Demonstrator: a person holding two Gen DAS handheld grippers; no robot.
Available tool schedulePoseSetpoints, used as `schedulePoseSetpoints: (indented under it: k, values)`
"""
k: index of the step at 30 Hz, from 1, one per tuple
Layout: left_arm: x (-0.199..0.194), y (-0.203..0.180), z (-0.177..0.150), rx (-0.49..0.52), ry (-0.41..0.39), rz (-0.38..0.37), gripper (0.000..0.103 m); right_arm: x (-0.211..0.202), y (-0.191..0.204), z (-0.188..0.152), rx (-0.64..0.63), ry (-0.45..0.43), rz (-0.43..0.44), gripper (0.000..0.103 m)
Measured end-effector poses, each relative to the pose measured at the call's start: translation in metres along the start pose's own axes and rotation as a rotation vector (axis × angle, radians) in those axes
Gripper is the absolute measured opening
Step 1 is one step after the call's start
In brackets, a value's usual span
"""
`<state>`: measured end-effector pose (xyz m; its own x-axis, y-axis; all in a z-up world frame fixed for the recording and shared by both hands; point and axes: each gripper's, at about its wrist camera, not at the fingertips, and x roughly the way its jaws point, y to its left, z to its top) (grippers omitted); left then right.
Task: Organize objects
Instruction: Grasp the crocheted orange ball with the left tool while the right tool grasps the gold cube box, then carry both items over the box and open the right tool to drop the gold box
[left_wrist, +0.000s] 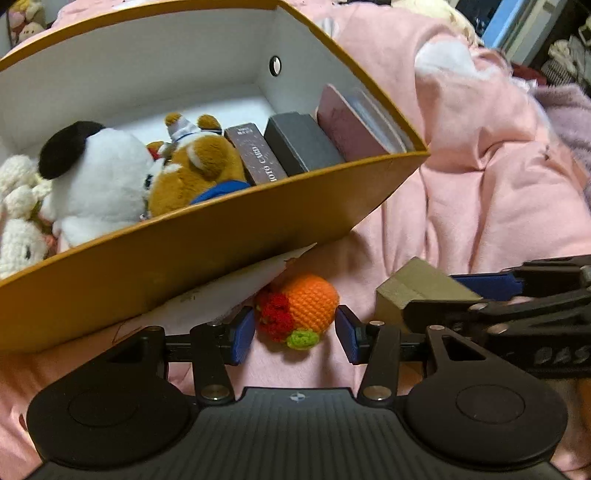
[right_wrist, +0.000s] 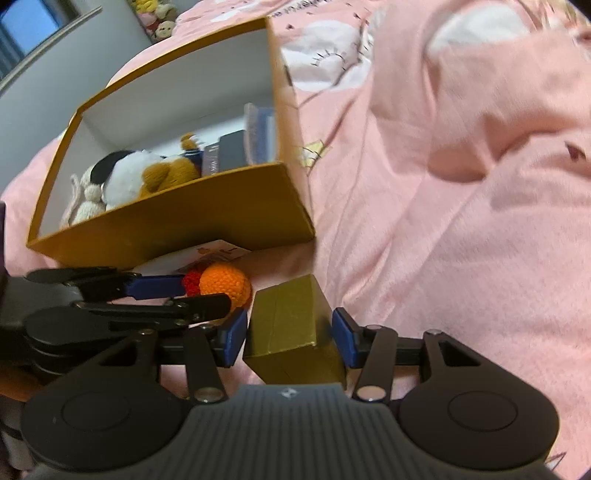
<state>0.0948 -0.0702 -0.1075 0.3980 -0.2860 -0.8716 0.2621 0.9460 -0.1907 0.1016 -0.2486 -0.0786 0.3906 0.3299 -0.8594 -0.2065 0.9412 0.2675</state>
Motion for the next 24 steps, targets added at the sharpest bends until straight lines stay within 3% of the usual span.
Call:
schedulePoseSetpoints:
  k: [9,13,20,24]
  values:
    - [0.021,0.004,0.005,-0.047,0.021,-0.044,0.061,0.004,0.000,-0.003,-0.012,0.027,0.021,0.055]
    - [0.024,0.000,0.003,-0.032,0.026,-0.051,0.054,0.005,0.002,-0.004,-0.036,0.031,0.013,0.055]
    - [0.000,-0.002,-0.007,-0.012,-0.010,-0.015,0.052,0.001,0.010,-0.004,-0.060,0.017,-0.005,0.055]
    - [-0.024,0.005,-0.013,-0.057,-0.031,-0.046,0.052,-0.010,0.018,-0.004,-0.069,-0.012,-0.015,0.054]
